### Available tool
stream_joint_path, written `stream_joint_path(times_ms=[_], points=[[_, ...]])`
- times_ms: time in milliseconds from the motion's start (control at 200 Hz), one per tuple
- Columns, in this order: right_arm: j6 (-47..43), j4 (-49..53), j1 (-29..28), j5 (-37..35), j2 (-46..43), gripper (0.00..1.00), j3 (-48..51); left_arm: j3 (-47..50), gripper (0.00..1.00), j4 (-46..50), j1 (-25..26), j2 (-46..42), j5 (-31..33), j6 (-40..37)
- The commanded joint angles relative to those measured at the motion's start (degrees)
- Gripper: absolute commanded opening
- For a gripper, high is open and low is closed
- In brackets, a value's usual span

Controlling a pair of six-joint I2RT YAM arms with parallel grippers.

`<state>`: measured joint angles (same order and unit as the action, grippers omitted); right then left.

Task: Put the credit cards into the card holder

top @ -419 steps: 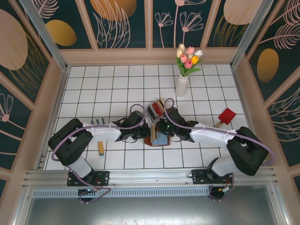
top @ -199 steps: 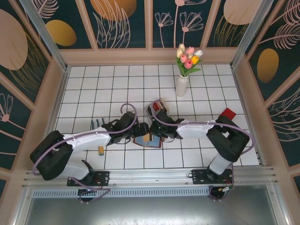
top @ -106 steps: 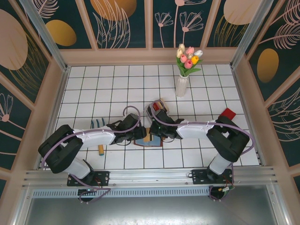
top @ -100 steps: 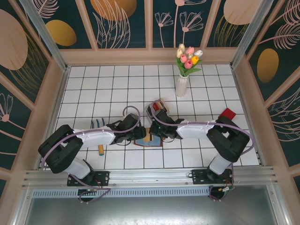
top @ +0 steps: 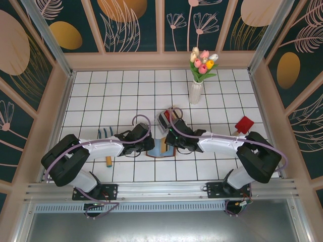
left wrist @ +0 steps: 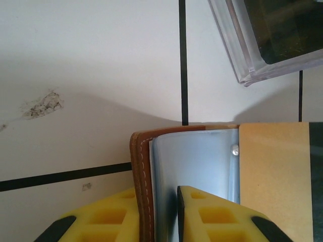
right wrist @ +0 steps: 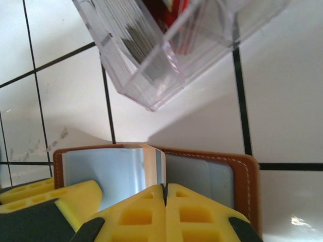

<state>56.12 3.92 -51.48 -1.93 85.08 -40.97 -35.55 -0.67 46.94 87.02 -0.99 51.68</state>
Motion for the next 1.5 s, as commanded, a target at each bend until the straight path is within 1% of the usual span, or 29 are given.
stream_joint_path(times_ms=[0, 195, 360, 560, 596, 636, 706, 801, 936, 1036, 1231, 1386, 1466, 1496], points=[[0.4, 1.4, -0.2, -1.1, -1.4, 0.02, 2.3, 0.2, 0.23, 0.5, 0.3, 1.3, -0.1, -0.6], [1.0, -3.0, -0.3, 0.7, 2.6, 0.02, 2.4, 0.2, 0.24, 0.0, 0.3, 1.6, -1.0, -0.4], [2.5, -6.9, -0.7, 0.8, 5.0, 0.02, 2.4, 0.2, 0.25, 0.0, 0.2, 2.2, -1.3, -0.3], [2.7, -3.6, -1.1, 0.8, 6.5, 0.02, 1.0, 0.0, 0.26, 0.0, 0.3, 2.7, -1.5, -0.3], [2.5, -1.0, -1.3, 0.7, 5.6, 0.02, 0.5, 0.0, 0.26, 0.3, 0.2, 2.4, -1.3, -0.3], [2.6, 1.7, -1.5, -1.5, 4.1, 0.02, 0.5, 0.2, 0.26, 0.6, 0.2, 2.0, -1.0, -0.2], [1.7, 2.8, -1.6, -3.2, 0.8, 0.02, 1.7, 0.7, 0.26, 0.4, 0.2, 1.4, -0.6, 0.3], [0.5, 2.2, -1.5, -3.6, -1.4, 0.02, 2.5, 0.7, 0.26, 0.2, 0.3, 1.5, -0.9, 0.2], [0.6, 0.6, -2.2, -3.6, -0.7, 0.01, 2.1, 0.5, 0.25, 0.2, 0.2, 1.7, -1.1, 0.2], [1.3, -0.1, -3.2, -4.5, 0.8, 0.01, 1.2, 0.6, 0.24, 0.1, 0.2, 1.5, -1.1, 0.1], [1.9, -2.4, -4.8, -2.6, 6.8, 0.01, -1.2, 0.7, 0.24, 0.1, 0.3, 1.5, -1.5, 0.0], [3.1, -4.0, -5.2, -2.3, 7.5, 0.01, -0.8, 0.9, 0.24, -0.1, 0.2, 1.2, -1.5, 0.2], [3.3, -1.4, -5.1, -4.6, 6.0, 0.01, -1.1, 0.9, 0.25, 0.0, 0.2, 1.0, -1.2, 0.1], [3.0, -0.8, -5.1, -5.6, 5.0, 0.01, -0.9, 1.1, 0.27, 0.2, 0.3, 0.8, -1.2, 0.2]])
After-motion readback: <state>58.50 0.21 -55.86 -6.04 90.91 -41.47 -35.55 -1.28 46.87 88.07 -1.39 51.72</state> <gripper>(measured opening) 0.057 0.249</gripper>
